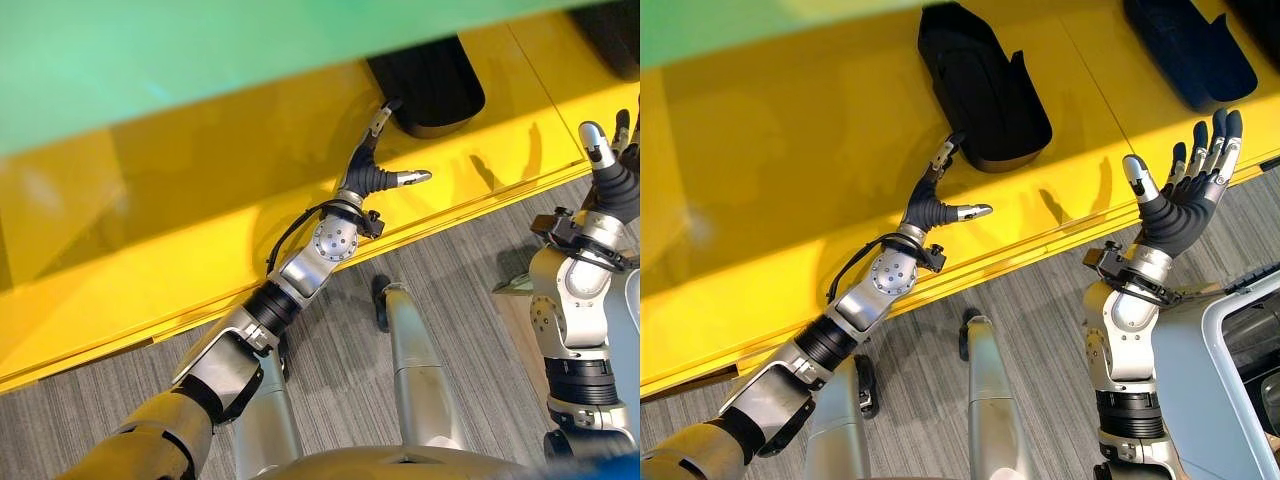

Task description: Move parts from the plastic box to the shelf.

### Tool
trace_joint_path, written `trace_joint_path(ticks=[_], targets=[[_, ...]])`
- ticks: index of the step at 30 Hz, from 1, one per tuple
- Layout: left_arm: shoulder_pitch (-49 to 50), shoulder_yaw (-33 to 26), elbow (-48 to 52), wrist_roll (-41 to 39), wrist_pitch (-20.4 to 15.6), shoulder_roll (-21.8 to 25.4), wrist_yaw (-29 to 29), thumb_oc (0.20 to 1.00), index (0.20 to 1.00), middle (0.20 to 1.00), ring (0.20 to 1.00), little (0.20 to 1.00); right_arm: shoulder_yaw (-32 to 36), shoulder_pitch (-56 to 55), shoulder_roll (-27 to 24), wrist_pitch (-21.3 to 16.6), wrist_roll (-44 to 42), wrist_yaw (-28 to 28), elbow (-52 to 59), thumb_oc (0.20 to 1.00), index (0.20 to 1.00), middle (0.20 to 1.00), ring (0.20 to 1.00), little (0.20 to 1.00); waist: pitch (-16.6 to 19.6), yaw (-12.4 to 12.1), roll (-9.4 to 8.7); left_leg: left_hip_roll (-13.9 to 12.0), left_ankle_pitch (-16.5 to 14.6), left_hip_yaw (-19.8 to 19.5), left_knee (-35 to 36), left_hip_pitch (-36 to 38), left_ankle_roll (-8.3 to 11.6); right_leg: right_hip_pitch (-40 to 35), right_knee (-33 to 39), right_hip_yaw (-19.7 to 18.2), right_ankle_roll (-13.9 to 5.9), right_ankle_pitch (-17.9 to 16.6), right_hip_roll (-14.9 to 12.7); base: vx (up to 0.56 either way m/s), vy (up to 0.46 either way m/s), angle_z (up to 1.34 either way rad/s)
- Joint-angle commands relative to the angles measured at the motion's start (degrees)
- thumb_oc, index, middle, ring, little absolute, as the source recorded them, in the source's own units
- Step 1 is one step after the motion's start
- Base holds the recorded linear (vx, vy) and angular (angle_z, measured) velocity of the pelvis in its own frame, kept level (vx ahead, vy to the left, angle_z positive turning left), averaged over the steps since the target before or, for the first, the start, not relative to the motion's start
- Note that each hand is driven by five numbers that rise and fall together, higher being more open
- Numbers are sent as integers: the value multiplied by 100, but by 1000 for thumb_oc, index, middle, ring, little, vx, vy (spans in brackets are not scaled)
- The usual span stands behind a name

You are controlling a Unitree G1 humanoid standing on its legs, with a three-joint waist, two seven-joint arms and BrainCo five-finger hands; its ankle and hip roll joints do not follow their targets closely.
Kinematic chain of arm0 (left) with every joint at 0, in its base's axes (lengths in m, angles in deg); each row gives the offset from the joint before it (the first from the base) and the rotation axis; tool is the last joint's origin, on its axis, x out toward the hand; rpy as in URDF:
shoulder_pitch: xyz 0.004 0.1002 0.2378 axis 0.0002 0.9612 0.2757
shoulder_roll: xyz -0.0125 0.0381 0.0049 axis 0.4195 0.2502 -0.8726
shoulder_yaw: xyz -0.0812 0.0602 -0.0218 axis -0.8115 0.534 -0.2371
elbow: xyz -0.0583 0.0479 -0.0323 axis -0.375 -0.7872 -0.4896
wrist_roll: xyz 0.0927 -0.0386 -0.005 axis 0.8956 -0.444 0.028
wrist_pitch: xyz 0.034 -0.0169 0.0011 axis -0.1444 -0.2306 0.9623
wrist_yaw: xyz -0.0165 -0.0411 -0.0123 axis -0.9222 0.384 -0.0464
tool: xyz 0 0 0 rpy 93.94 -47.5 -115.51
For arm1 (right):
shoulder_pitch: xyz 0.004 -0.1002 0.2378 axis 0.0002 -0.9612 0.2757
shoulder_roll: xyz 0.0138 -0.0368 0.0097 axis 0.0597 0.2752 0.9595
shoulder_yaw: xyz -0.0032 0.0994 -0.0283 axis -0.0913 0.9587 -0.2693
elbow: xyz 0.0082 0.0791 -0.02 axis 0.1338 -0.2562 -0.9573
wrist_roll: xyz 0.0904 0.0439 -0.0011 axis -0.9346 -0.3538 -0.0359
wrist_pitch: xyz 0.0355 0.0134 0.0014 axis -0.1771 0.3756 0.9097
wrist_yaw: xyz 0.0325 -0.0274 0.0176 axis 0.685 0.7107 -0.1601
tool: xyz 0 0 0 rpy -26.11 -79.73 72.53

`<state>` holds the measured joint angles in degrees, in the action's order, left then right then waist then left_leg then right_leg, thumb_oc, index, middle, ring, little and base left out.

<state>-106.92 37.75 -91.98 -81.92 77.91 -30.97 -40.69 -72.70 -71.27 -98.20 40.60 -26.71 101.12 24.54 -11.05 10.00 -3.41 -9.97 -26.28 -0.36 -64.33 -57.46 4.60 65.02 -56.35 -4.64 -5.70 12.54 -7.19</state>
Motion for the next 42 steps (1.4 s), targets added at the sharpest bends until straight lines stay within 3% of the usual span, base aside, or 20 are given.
trace_joint_path(ticks=[1, 9, 12, 16, 20, 21, 24, 26, 29, 33, 35, 39, 40, 42], targets=[[216, 250, -213, -102, -27, -63, -167, 1000, 1000, 1000, 1000, 1000, 125, -43, -47, -406, -113, -29, 945, 1000, 1000, 1000, 1000, 1000, -217, 142, 117, -15, 295, -550, 199, -149, -1, -254, 80, 63, 40, 66, -40, 0, 0, 0], [1497, -949, 994, -487, -273, 1005, -247, 1000, 1000, 1000, 1000, 1000, 353, -144, -41, -308, -99, -155, 1029, 1000, 1000, 1000, 1000, 1000, -181, -69, 163, 47, 350, -527, 285, -119, 2, -312, 132, 80, 54, 33, -92, 0, 0, 0], [2682, -2010, 1578, -697, -445, 1469, -225, 1000, 1000, 1000, 1000, 1000, 532, -278, -18, -258, -155, -329, 1113, 1000, 1000, 1000, 1000, 1000, -129, -223, 185, 70, 347, -529, 296, -93, 2, -368, 150, 84, 59, 46, -125, 24, 35, 7], [3625, -2847, 2174, -1058, -650, 1553, -220, 1000, 1000, 1000, 1000, 1000, 677, -491, -29, -218, -196, -459, 1240, 1000, 1000, 1000, 1000, 1000, -98, -320, 192, 104, 389, -529, 391, -38, -2, -445, 230, 92, 51, 26, -170, 14, 34, 12], [4026, -3174, 2707, -1146, -794, 1617, -259, 1000, 1000, 1000, 1000, 1000, 688, -637, -43, -139, -144, -540, 1263, 1000, 1000, 1000, 1000, 1000, -103, -387, 169, 124, 461, -554, 578, 147, -2, -645, 384, 132, 46, -18, -204, -22, 7, 2], [4093, -3211, 2781, -1160, -812, 1593, -222, 1000, 1000, 1000, 1000, 1000, 667, -653, -34, -136, -151, -531, 1244, 1000, 1000, 1000, 1000, 1000, -124, -389, 147, 171, 650, -582, 662, 139, -7, -657, 488, 116, 61, -187, -209, -81, 13, 2], [4244, -3254, 2958, -1172, -847, 1653, -308, 1000, 1000, 1000, 1000, 1000, 615, -767, -66, -80, -143, -558, 1154, 1000, 1000, 1000, 1000, 1000, -115, -407, 124, 194, 785, -617, 1011, 499, -6, -1033, 740, 142, 60, -242, -226, -14, -15, 12], [4490, -3265, 3112, -1186, -921, 1825, -527, 1000, 1000, 1000, 1000, 1000, 565, -986, -152, 51, -85, -647, 928, 1000, 1000, 1000, 1000, 1000, -170, -459, 116, 240, 1019, -688, 1754, 1445, 0, -2051, 1367, 264, 68, -342, -301, 79, -57, 29], [4583, -3289, 3068, -1252, -941, 1843, -601, 1000, 1000, 1000, 1000, 1000, 519, -1028, -170, 87, -73, -682, 825, 1000, 1000, 1000, 1000, 1000, -250, -462, 111, 232, 1129, -694, 2062, 1855, 12, -2484, 1664, 322, 52, -430, -296, 57, -20, 22], [4994, -3392, 2722, -1448, -942, 1812, -919, 1000, 1000, 1000, 1000, 1000, 429, -1251, -315, 217, -52, -1026, 567, 1000, 1000, 1000, 1000, 1000, -242, -497, 103, 182, 1500, -535, 3374, 3247, 36, -3880, 2922, 504, -92, -795, -297, 88, 8, 1], [5157, -3474, 2611, -1444, -924, 1763, -1044, 1000, 1000, 1000, 1000, 1000, 351, -1361, -331, 274, -76, -1185, 453, 1000, 1000, 1000, 1000, 1000, -140, -498, 71, 189, 1757, -428, 4066, 3764, 22, -4356, 3541, 558, -177, -1067, -322, 95, 23, -10], [5437, -3584, 2539, -1399, -876, 1686, -1256, 1000, 1000, 1000, 1000, 1000, 133, -1571, -291, 332, -331, -1595, 413, 1000, 1000, 1000, 1000, 1000, 10, -525, 70, 185, 2007, -313, 4840, 4423, 31, -4900, 4184, 619, -253, -1265, -355, 112, 36, -9], [5590, -3630, 2504, -1396, -828, 1561, -1435, 1000, 1000, 1000, 1000, 1000, -123, -1815, -245, 479, -531, -1963, 393, 1000, 1000, 1000, 1000, 1000, 257, -541, 81, 132, 2323, -247, 5615, 4965, 87, -5408, 4812, 735, -319, -1449, -404, 160, 43, -4], [5766, -3655, 2468, -1317, -766, 1469, -1572, 1000, 1000, 1000, 1000, 1000, -218, -2046, -241, 603, -578, -2139, 366, 1000, 1000, 1000, 1000, 1000, 502, -553, 86, 48, 2477, -182, 6127, 5406, 86, -5816, 5269, 841, -345, -1566, -413, 187, 44, 11]])
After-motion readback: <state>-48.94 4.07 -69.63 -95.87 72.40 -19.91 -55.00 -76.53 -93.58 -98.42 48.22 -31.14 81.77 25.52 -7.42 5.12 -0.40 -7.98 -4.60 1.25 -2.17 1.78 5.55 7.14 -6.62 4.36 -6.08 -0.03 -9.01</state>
